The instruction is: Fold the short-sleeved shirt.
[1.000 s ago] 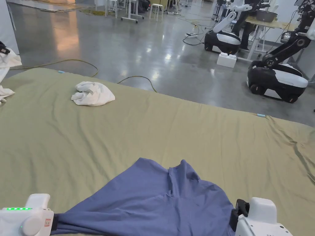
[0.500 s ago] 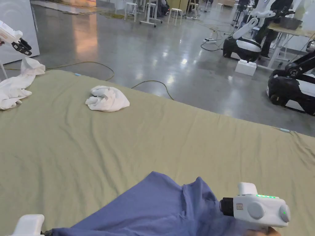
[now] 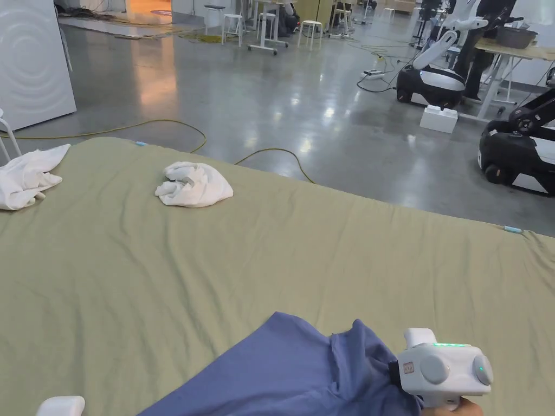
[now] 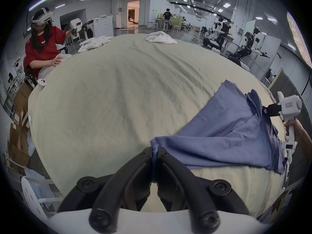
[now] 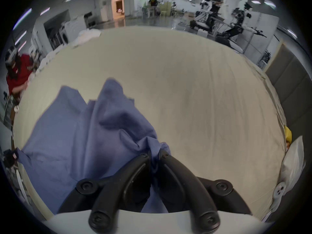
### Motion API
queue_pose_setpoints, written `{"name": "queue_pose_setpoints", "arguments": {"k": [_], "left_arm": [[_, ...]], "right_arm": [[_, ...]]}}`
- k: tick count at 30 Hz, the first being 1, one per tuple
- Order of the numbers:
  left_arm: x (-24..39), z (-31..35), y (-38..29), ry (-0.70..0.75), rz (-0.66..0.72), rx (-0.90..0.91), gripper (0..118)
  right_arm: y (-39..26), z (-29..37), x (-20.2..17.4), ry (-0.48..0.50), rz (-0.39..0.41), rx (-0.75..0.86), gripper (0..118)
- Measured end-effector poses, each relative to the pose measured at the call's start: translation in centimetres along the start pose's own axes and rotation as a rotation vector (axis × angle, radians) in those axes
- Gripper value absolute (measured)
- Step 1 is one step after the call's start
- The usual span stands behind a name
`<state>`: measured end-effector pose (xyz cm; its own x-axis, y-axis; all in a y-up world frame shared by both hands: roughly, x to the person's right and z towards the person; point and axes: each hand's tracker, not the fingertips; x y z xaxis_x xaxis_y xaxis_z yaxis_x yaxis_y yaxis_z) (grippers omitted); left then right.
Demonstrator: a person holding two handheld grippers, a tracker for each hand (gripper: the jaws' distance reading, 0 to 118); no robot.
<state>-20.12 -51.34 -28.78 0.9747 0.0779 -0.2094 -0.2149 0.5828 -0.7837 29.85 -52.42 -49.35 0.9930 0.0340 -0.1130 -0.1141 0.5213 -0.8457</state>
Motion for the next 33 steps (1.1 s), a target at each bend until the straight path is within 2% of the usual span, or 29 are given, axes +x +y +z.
{"name": "queue_pose_setpoints", "arguments": {"k": [2, 5, 14, 18, 23, 33], "left_arm": [[-0.1, 0.6, 0.4, -0.003, 0.009, 0.028, 7], [-0.3, 1.6, 1.4, -0.012, 0.003, 0.072, 7], [1.4, 7.3, 8.6, -0.115, -0.040, 0.280, 7], [4.4, 11.0, 14.3, -0.167, -0.091, 0.387, 7], [9.7, 16.3, 21.6, -0.206, -0.160, 0.488, 7], [15.3, 22.8, 31.6, -0.215, -0.203, 0.594, 7]], "right_arm": [[-0.4, 2.7, 0.5, 0.000, -0.045, 0.100, 7], [-0.8, 6.4, 0.9, -0.026, -0.011, 0.228, 7], [-2.0, 22.7, 4.9, -0.103, -0.099, 0.528, 7], [-1.4, 29.2, 7.0, -0.155, -0.119, 0.627, 7], [-0.1, 34.2, 10.4, -0.215, -0.161, 0.740, 7], [4.4, 42.2, 12.1, -0.285, -0.158, 0.867, 7]]}}
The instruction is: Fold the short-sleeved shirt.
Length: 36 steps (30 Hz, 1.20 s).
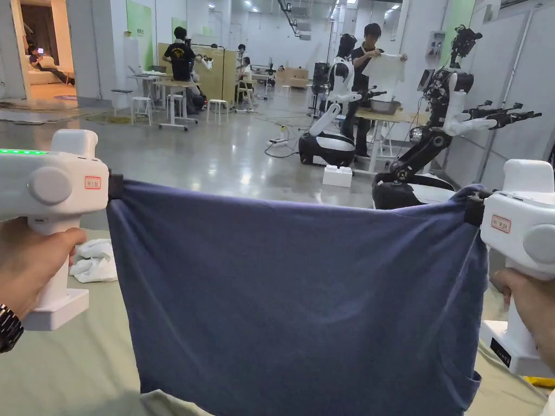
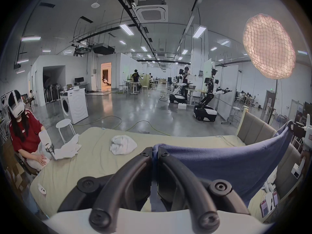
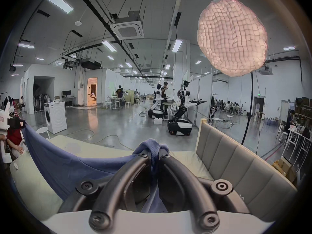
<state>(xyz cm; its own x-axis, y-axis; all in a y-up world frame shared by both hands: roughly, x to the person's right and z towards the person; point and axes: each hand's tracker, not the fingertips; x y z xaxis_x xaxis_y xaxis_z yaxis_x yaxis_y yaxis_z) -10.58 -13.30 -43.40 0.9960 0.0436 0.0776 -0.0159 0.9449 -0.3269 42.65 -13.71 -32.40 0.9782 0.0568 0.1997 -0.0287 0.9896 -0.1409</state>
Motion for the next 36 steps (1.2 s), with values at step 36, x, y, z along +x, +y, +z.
{"name": "queue_pose_setpoints", "arguments": {"k": [36], "left_arm": [[-4.4, 3.4, -17.3, -0.032, 0.088, -0.099, 7]], "right_arm": [[-13.0, 5.7, -1.0, 0.019, 0.068, -0.132, 7]]}}
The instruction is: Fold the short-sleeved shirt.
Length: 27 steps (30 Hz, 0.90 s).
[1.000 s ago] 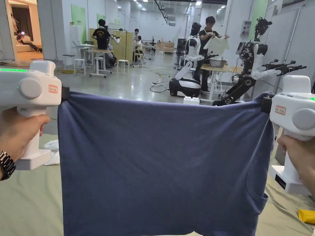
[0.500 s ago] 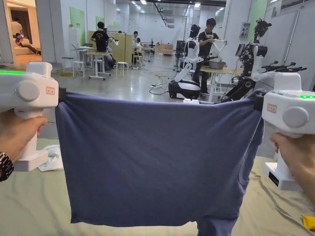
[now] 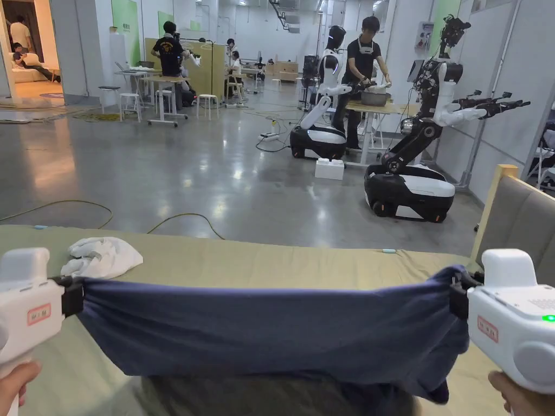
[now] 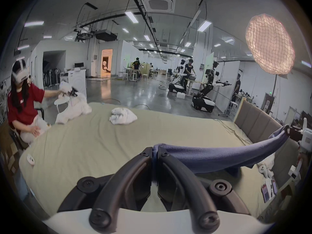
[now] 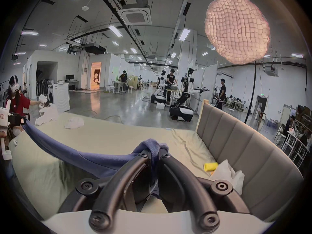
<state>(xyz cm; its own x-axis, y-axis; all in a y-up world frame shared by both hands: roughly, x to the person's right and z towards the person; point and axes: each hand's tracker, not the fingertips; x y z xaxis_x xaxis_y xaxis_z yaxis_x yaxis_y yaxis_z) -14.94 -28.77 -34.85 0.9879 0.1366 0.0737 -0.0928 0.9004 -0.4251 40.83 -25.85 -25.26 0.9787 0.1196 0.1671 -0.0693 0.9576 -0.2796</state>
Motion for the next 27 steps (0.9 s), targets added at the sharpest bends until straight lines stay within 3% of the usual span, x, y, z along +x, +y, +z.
{"name": "queue_pose_setpoints", "arguments": {"k": [12, 19, 27], "left_arm": [[-2.4, 9.9, -10.5, -0.018, 0.015, -0.100, 7], [-2.6, 10.5, -17.1, -0.001, -0.037, -0.280, 7], [-4.4, 6.3, -24.9, -0.002, -0.080, -0.611, 7]], "right_arm": [[-9.3, 11.8, -0.7, -0.009, 0.050, -0.152, 7], [-16.5, 13.8, -1.3, -0.004, 0.060, -0.391, 7], [-26.5, 12.2, -1.0, 0.057, 0.037, -0.739, 7]]}}
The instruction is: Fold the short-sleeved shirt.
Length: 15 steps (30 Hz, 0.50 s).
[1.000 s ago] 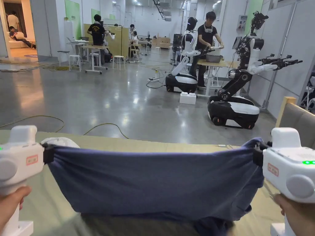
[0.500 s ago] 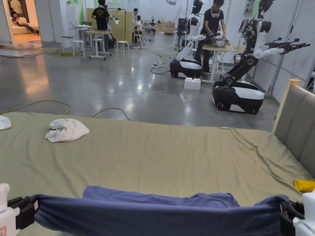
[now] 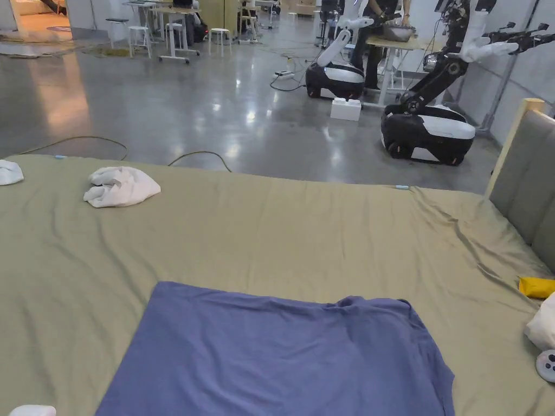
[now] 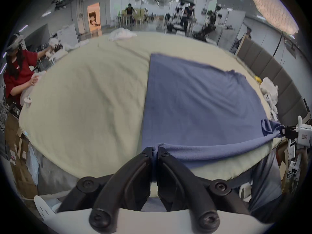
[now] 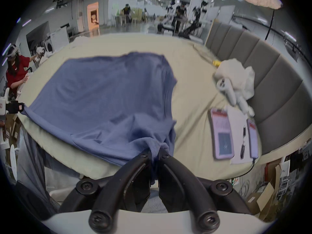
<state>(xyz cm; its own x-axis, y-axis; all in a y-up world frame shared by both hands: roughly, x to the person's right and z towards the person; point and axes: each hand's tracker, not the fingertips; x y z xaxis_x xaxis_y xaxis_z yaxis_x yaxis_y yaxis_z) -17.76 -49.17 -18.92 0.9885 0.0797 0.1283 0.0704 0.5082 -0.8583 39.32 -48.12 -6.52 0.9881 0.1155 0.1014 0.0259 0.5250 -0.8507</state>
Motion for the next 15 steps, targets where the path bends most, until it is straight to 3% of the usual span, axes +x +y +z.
{"name": "queue_pose_setpoints", "arguments": {"k": [8, 9, 11, 12, 14, 15], "left_arm": [[-0.1, -3.4, -2.0, 0.039, -0.032, -0.120, 7], [-0.1, -3.2, -1.9, 0.041, -0.028, -0.115, 10], [0.1, -3.0, -1.5, 0.058, -0.022, -0.103, 31], [0.7, -2.5, -1.4, 0.080, -0.025, -0.101, 39], [1.3, -1.7, -0.5, 0.117, -0.029, -0.042, 61], [1.6, -1.3, 0.0, 0.101, -0.026, 0.008, 63]], "right_arm": [[-1.9, -3.7, -0.1, 0.019, -0.019, -0.110, 12], [-1.9, -3.7, -0.3, 0.013, -0.013, -0.114, 21], [-1.4, -2.5, -0.9, -0.034, 0.007, -0.101, 61], [-1.1, -1.8, -1.1, -0.051, 0.003, -0.078, 72], [0.2, -0.1, -1.7, -0.073, -0.012, 0.026, 73], [1.0, 0.5, -1.9, -0.074, -0.017, 0.066, 73]]}}
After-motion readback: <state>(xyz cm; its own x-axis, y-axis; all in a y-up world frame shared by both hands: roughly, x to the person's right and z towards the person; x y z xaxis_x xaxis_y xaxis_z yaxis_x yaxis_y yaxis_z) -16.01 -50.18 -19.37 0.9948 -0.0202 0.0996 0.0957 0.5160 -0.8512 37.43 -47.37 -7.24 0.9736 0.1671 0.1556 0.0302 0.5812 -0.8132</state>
